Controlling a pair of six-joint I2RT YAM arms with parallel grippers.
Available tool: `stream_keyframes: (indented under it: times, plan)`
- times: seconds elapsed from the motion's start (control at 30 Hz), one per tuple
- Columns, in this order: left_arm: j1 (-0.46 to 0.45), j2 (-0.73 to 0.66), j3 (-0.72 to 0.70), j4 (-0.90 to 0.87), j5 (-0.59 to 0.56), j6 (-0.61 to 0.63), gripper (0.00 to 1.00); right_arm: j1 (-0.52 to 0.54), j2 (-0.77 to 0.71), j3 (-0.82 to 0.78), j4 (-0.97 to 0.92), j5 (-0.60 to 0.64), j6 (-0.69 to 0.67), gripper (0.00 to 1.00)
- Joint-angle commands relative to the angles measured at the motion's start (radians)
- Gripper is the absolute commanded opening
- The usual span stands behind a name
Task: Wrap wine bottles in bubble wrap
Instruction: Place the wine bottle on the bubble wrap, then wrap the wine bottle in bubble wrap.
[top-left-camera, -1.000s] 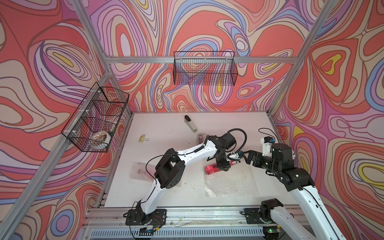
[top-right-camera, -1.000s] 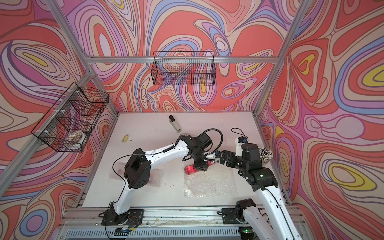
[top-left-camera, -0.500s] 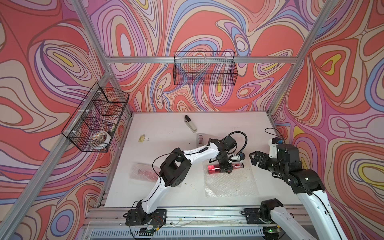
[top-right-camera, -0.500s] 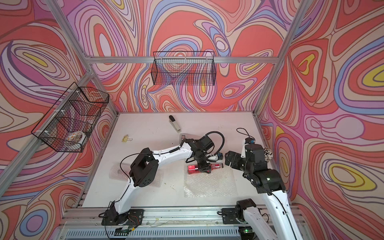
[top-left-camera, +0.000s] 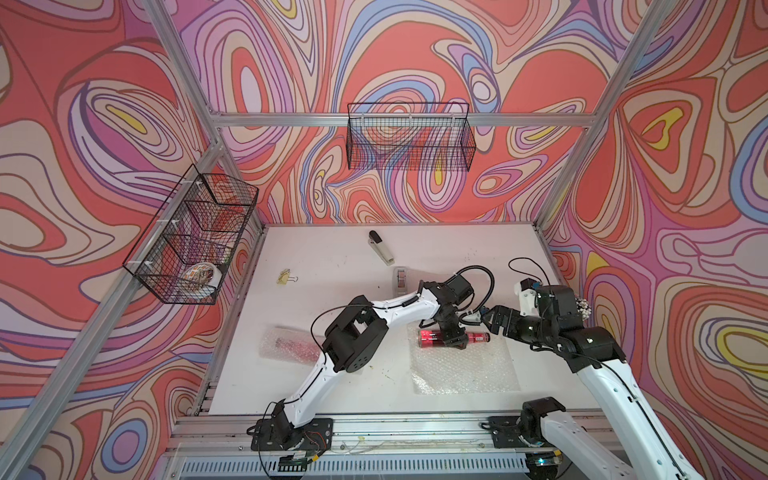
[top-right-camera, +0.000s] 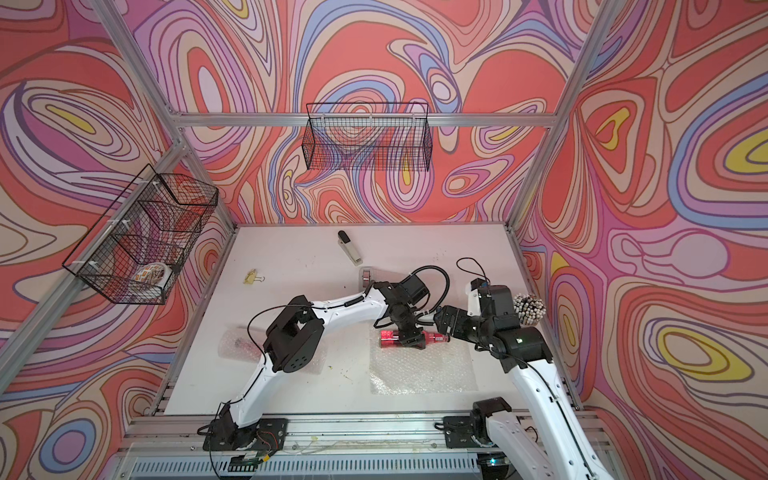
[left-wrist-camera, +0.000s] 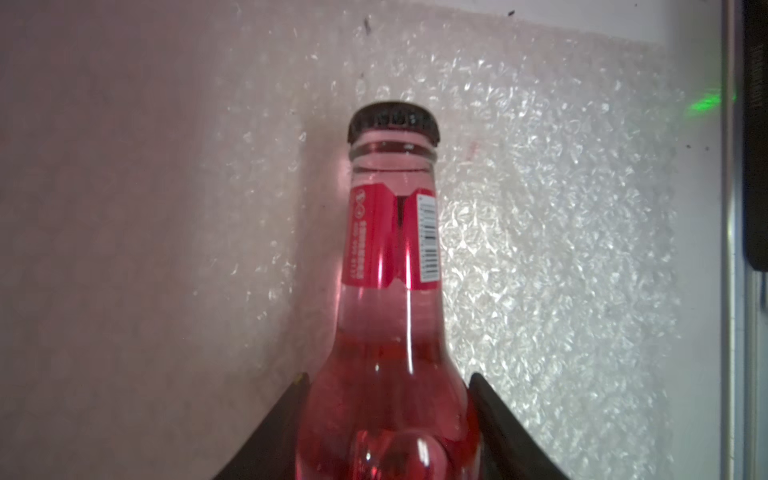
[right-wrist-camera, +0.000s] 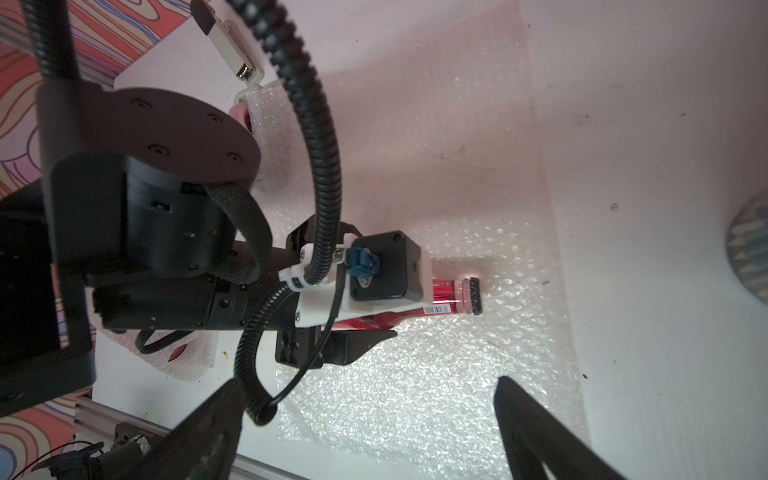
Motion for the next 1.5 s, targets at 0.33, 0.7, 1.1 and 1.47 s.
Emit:
stream_keyframes:
  times: [0.33,0.7,1.1,1.47]
  plan:
    - [0.060,-0.306,-0.198,0.051,0.040,-0.059,1.00,-0.001,0.143,0.053,0.193,-0.321,-0.304,0.92]
    - [0.220,-0.761,-0.650,-0.010,0.031,-0.171,1.00,0.222,0.257,0.136,0.003,-0.095,-0.683,0.85]
    - [0.311,-1.041,-0.833,-0.059,-0.031,-0.305,1.00,0.321,0.241,0.116,-0.042,-0.083,-0.854,0.84]
    - [0.378,-1.204,-0.966,0.027,0.164,-0.549,1.00,0.598,0.306,-0.104,0.001,0.186,-1.072,0.74]
